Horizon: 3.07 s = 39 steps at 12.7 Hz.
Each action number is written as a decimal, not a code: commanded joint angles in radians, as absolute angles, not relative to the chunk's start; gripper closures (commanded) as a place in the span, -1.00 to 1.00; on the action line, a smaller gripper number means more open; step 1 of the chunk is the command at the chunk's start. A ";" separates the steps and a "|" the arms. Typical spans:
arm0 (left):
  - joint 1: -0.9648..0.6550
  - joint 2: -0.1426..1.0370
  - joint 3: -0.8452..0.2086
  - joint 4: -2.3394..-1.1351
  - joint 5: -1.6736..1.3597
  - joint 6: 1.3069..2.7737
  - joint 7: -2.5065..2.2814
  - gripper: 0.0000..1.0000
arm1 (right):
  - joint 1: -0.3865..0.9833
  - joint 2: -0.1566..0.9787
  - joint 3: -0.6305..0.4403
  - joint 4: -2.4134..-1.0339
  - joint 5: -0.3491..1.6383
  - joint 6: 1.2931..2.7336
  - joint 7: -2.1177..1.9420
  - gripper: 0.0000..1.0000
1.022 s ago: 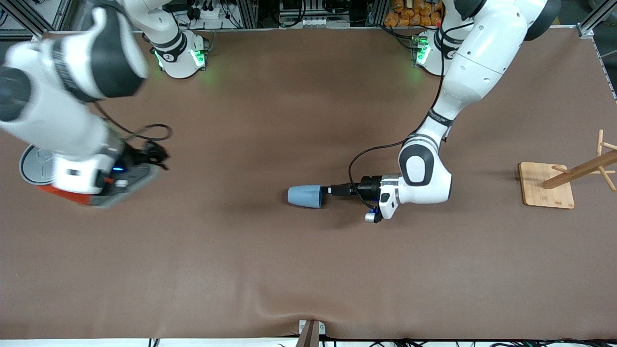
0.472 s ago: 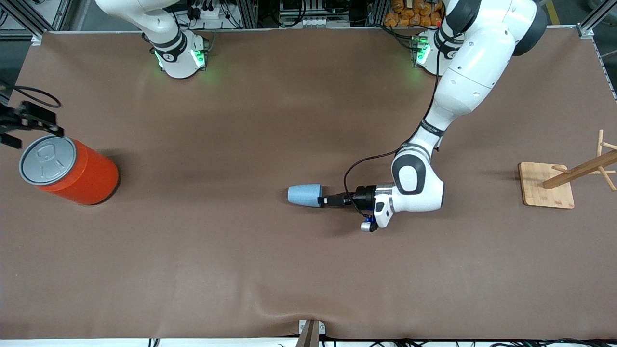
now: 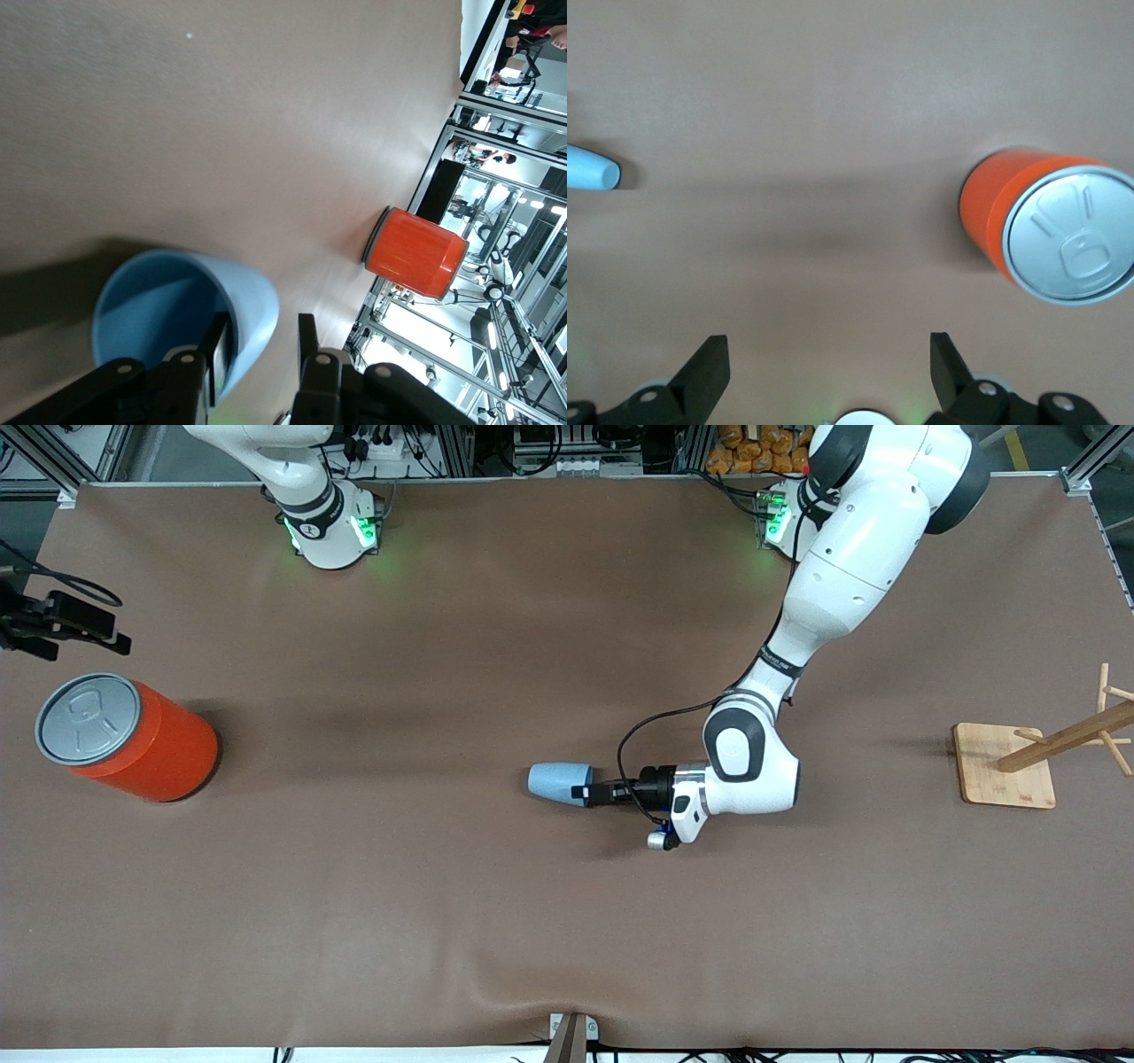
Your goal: Flip cup
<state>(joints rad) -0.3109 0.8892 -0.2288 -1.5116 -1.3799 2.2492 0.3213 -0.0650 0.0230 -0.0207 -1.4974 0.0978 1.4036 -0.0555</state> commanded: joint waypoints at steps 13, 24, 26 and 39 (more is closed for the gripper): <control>-0.236 0.619 -0.215 -1.505 -0.928 2.238 -0.045 1.00 | -0.061 -0.018 0.008 -1.491 0.000 1.347 0.055 -1.00; -0.077 0.416 -0.215 -1.733 0.192 2.156 -0.306 1.00 | -0.046 -0.009 0.002 -1.468 0.017 1.359 0.057 -1.00; -0.077 0.400 -0.215 -1.827 0.228 2.288 -0.392 1.00 | -0.043 -0.009 0.003 -1.468 0.017 1.358 0.058 -1.00; -0.029 0.394 -0.219 -1.942 0.397 2.418 -0.526 1.00 | -0.043 -0.011 0.003 -1.463 0.003 1.339 0.055 -1.00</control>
